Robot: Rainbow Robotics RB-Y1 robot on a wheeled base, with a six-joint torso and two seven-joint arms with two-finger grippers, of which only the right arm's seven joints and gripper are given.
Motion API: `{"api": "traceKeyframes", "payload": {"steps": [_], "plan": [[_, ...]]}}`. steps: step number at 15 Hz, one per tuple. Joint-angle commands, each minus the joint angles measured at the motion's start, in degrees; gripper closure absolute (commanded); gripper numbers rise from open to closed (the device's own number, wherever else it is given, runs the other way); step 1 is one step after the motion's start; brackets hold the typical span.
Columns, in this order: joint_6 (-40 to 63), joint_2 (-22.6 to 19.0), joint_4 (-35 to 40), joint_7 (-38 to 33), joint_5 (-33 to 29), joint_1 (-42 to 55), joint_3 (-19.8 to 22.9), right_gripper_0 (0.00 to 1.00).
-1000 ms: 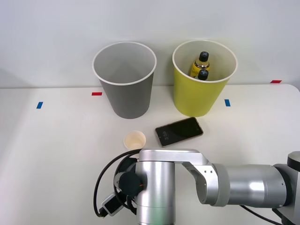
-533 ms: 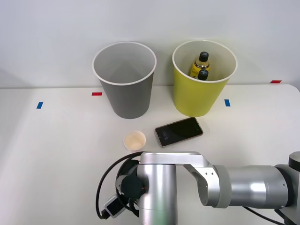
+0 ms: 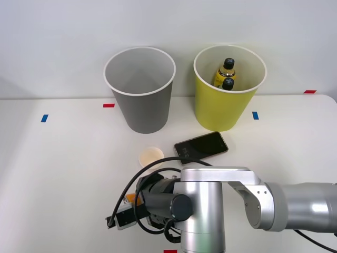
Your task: Put cans in the gray bin, plastic bottles in the light green bin
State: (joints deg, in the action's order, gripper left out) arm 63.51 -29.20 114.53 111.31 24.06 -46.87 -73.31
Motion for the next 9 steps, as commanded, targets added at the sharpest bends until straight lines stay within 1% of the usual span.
{"api": "traceKeyframes", "payload": {"steps": [1, 5, 8, 9], "plan": [[-8.1, -3.7, 1.9, -9.4, -0.8, 0.9, 1.9, 0.98], [-16.1, -7.3, 3.8, -18.1, -1.6, 3.7, 5.8, 0.98], [-20.4, -10.9, 8.3, -25.7, -2.1, 6.7, 9.4, 0.98], [-20.7, -12.5, 11.2, -29.2, -2.8, 8.7, 10.9, 0.98]]}}
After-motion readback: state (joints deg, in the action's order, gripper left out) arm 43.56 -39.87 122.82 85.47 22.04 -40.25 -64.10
